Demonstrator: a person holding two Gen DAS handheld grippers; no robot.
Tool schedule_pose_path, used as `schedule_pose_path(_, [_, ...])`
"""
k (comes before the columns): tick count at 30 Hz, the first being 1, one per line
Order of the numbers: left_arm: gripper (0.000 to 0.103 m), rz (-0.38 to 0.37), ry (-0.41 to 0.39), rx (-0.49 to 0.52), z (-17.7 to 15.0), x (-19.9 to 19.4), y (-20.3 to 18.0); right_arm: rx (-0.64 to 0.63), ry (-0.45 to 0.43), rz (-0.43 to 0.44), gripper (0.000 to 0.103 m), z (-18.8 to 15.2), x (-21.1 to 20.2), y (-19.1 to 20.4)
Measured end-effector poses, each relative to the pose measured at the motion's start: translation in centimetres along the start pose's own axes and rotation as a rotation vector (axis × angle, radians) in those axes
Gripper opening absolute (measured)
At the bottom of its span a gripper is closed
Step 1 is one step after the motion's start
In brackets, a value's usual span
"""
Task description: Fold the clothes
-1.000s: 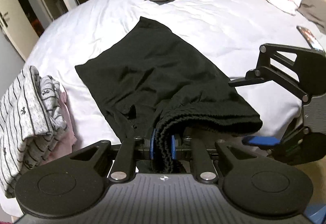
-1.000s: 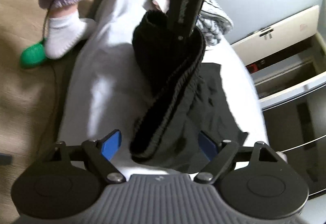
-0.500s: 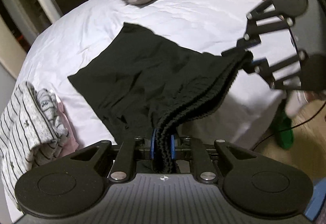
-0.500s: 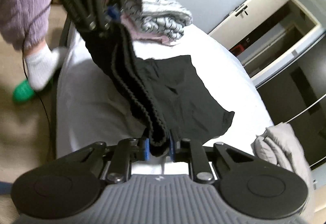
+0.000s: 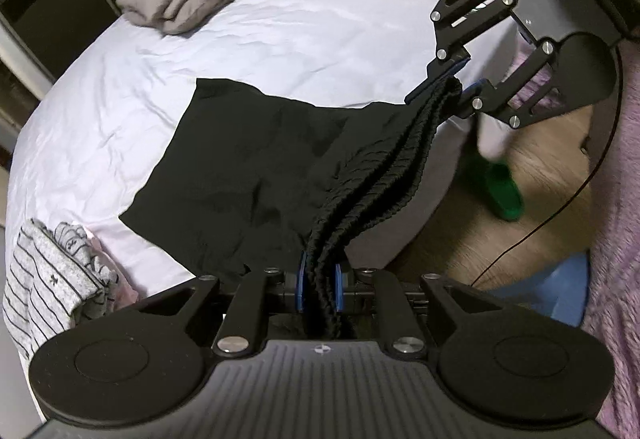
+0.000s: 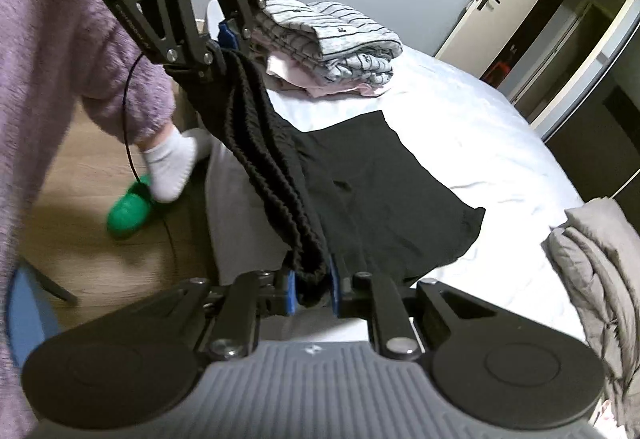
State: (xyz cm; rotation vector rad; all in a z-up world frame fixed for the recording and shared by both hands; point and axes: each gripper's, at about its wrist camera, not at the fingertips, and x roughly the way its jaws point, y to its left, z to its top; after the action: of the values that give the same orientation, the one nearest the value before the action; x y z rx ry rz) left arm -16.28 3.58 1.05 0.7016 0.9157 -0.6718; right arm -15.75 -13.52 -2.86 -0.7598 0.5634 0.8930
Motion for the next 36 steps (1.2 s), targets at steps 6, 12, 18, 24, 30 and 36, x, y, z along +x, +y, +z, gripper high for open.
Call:
schedule_pose_path(6, [0.011,0.019,0.005,0.039,1.5,0.5,2.4,0.075,0.011,0.021,0.018,1.3,-0.6,-2.2])
schedule_pose_path(12, [0.012,0.052,-0.026,0.04,3.9,1.7,7.2,0.143,0.012,0.006,0.018,3.8,1.7,-7.9])
schedule_pose_path(18, [0.012,0.047,-0.04,0.008,5.6,4.9,12.5,0.257,0.022,0.026,0.018,5.5,5.7,-13.9])
schedule_pose_path(24, [0.012,-0.009,0.001,-0.008,6.0,10.2,16.7,0.359,0.083,0.071,0.018,6.2,11.4,-19.2])
schedule_pose_path(30, [0.012,-0.065,0.041,-0.023,6.3,15.6,20.9,0.483,0.167,0.158,0.018,5.4,18.2,-23.2])
schedule_pose_path(36, [0.019,-0.107,0.075,-0.045,6.6,20.5,24.6,0.539,0.217,0.184,0.018,4.2,23.0,-24.9])
